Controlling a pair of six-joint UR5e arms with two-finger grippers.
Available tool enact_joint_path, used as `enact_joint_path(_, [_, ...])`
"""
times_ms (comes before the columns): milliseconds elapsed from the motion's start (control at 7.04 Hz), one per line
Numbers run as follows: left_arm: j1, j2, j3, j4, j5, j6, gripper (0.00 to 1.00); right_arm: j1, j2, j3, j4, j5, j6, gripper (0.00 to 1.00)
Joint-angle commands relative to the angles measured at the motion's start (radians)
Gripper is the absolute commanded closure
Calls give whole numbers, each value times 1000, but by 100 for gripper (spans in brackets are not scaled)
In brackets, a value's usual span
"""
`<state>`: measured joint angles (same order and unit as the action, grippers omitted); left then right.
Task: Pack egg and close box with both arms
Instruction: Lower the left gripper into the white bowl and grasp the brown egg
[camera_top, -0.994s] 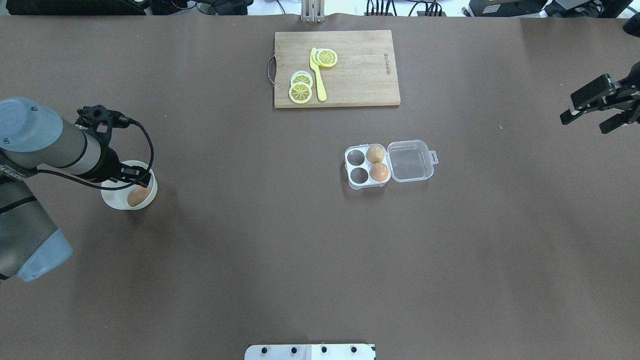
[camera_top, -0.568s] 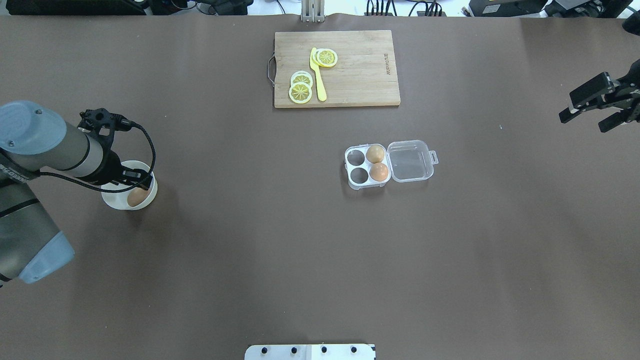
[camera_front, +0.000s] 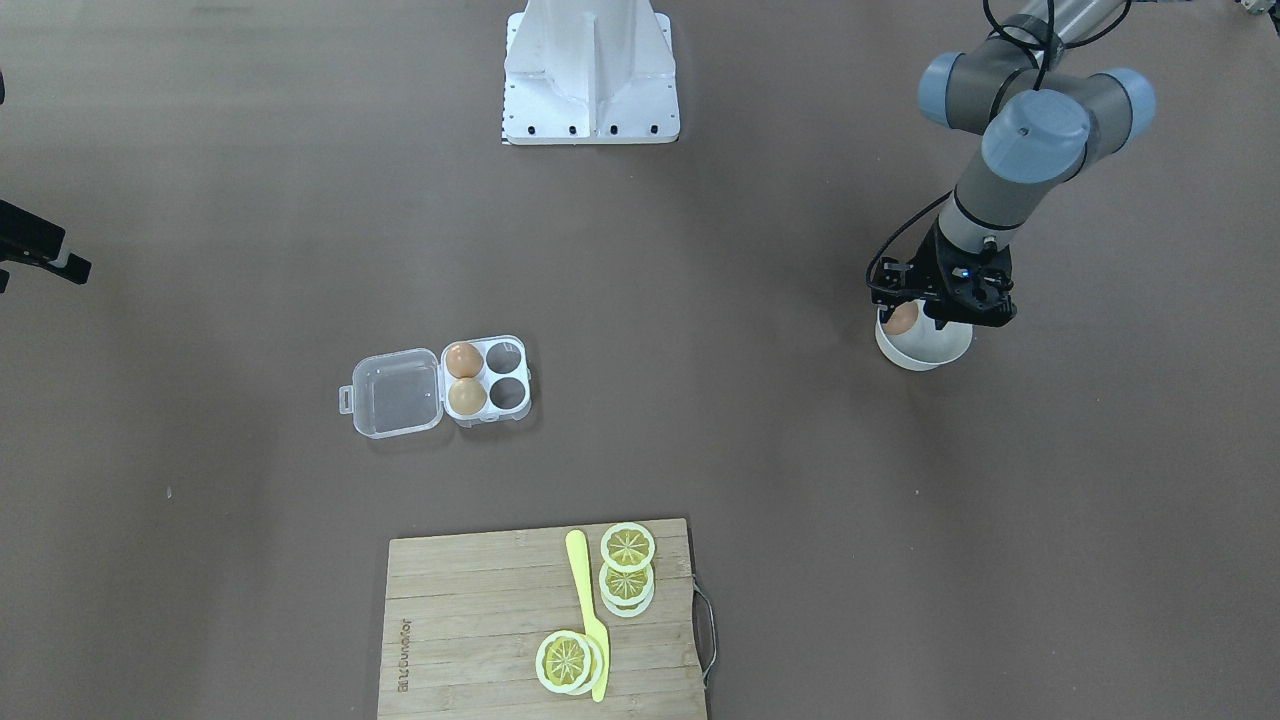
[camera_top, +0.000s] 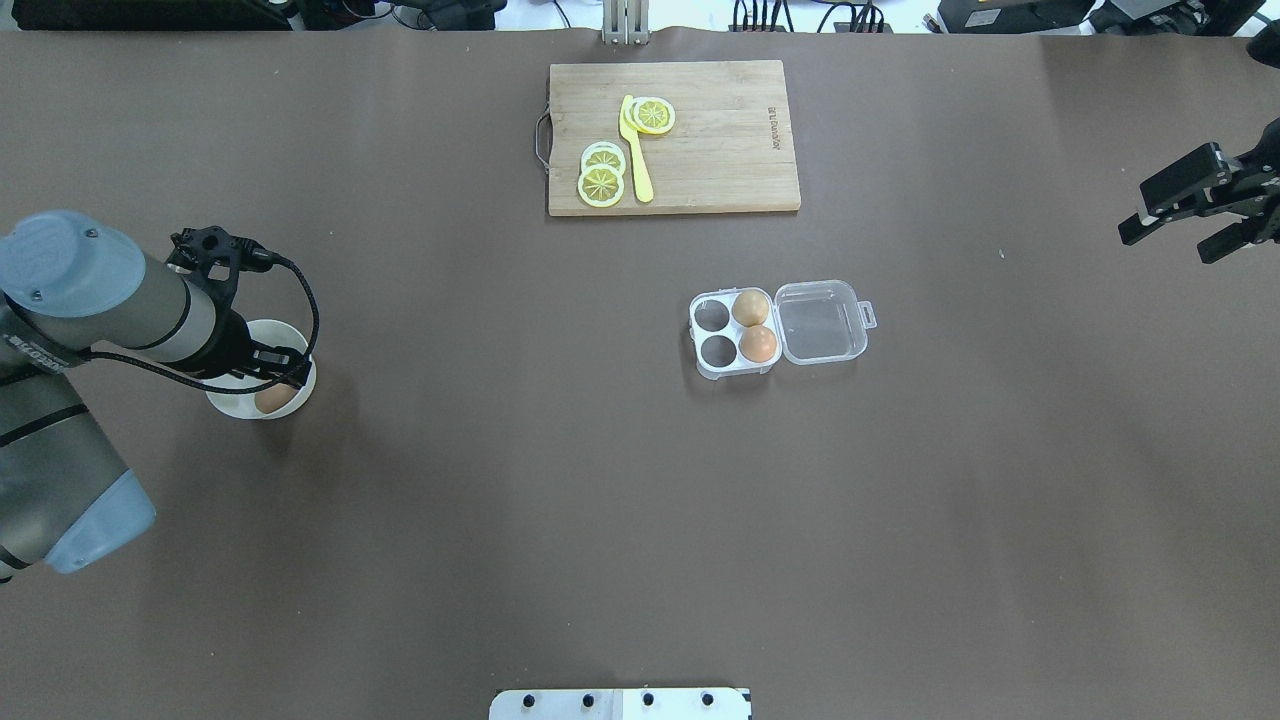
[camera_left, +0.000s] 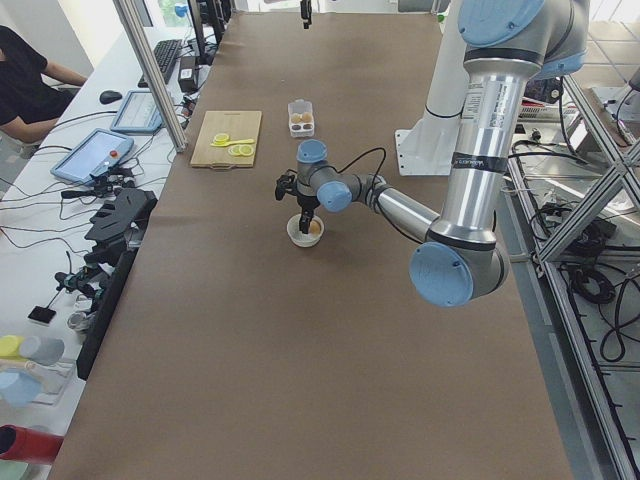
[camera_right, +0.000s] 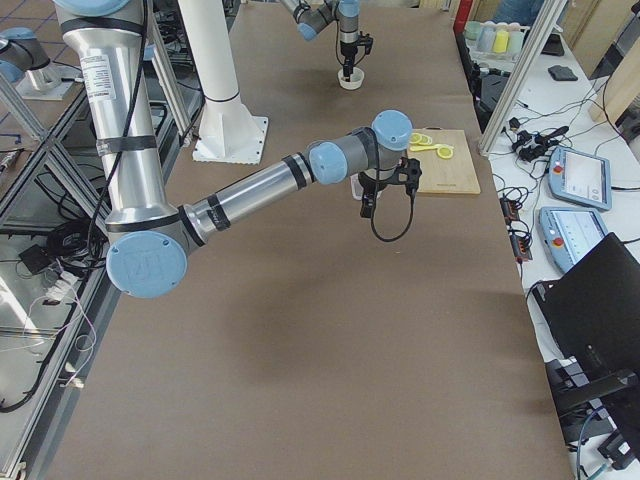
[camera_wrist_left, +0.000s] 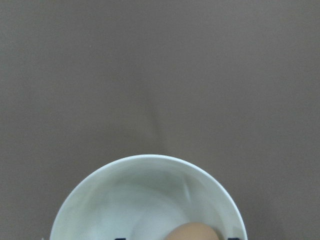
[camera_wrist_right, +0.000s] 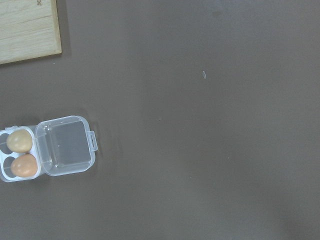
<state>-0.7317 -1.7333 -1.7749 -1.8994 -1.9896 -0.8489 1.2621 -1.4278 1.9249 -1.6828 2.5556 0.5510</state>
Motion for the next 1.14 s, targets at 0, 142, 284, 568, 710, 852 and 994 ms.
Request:
enact_joint_path(0, [3,0,8,0,0,1,26,-1,1,11,0,0,9,0])
enact_joint_path(142, [3,0,20,-1,0,1,26,-1,1,19,0,0,24,0])
enact_joint_path(284, [3,-2,28,-1,0,1,26,-1,1,25,0,2,32,0])
enact_joint_path(568, [6,-3,28,-1,-2,1,26,-1,1,26,0,2,33,0])
enact_joint_path(710, [6,-3,26,-1,-3,-1,26,-1,3,26,0,2,35,0])
enact_joint_path(852, [8,-3,25,-3,-12,-4,25,-1,3,25,0,2,35,0])
enact_joint_path(994, [8,-2,25,-3,-15,-10,25,-4,9,23,-2,2,35,0])
